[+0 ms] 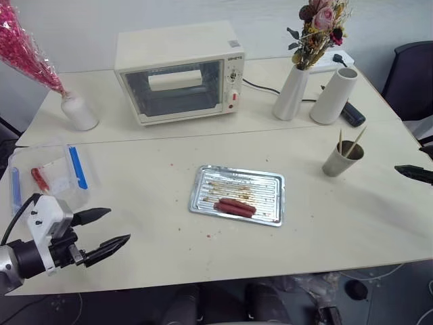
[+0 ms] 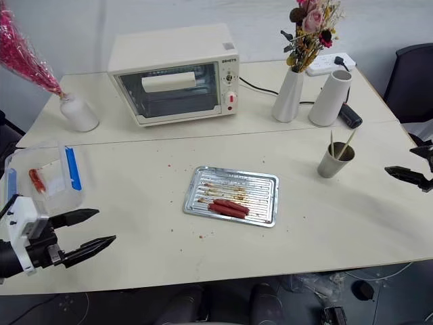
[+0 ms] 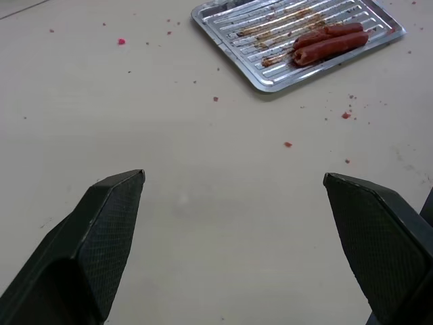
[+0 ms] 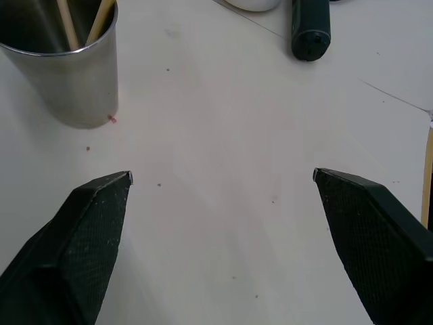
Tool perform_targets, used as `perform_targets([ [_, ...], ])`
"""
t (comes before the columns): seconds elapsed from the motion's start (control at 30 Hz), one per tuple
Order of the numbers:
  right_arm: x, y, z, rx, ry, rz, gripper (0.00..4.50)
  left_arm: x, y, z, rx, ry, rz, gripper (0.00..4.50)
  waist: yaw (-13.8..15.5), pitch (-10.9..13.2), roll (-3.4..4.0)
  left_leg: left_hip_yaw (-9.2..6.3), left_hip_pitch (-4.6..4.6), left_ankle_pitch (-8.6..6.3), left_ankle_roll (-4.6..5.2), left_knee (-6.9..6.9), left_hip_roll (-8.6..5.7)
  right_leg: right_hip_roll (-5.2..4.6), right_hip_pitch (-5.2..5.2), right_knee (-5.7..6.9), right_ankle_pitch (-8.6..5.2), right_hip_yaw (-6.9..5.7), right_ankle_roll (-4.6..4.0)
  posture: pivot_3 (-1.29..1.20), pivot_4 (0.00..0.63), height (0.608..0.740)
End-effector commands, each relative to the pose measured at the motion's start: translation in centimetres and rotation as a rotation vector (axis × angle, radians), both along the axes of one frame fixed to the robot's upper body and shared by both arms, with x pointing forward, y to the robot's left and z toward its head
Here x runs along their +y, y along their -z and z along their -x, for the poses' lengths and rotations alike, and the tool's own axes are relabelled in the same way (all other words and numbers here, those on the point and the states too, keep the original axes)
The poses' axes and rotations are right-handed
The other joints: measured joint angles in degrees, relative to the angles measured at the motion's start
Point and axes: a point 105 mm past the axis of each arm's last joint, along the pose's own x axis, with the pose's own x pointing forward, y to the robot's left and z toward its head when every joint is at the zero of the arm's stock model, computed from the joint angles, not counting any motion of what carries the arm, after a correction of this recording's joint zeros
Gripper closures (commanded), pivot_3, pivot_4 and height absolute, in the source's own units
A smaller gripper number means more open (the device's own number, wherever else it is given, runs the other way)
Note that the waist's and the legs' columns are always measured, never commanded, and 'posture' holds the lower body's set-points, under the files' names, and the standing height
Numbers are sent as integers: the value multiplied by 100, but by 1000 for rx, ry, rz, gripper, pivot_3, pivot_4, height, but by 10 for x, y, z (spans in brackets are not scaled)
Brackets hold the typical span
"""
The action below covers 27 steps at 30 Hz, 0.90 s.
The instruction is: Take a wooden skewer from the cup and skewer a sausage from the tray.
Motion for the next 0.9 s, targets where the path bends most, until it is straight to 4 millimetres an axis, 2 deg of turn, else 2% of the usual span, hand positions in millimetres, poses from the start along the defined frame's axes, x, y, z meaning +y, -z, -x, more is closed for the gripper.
perform_targets([
  [0.03,-4,-6,3,-36,13,-9,14,-1,-1,4,-12,12,-14,0,0,0,0,2,0,0,0,0,1,1,0,0,0,1,0,0,150,740],
  [0.23,-5,-8,3,-47,27,-15,14,3,-2,2,-21,-10,-11,0,-2,0,0,16,8,-6,7,2,7,6,0,0,0,15,0,0,150,740],
  [0.6,-13,9,14,-8,73,-65,14,7,-8,-11,-54,6,-27,0,22,0,-2,66,38,-27,6,4,31,29,1,5,0,67,0,0,150,740],
  [0.67,-11,5,13,-33,74,-133,14,1,-12,-13,-63,33,-10,0,20,1,-3,90,54,-35,5,4,41,40,2,8,0,94,0,0,150,740],
  [0.77,-1,-7,6,-88,51,-276,14,-16,-29,-20,-100,100,53,0,19,2,-7,112,70,-43,0,4,57,54,2,12,0,120,-1,0,150,740],
  [0.9,33,-20,-10,-140,-25,-433,14,-46,-60,-38,-183,208,130,0,0,1,-14,123,80,-52,-13,7,78,59,2,20,3,142,-5,0,150,740],
])
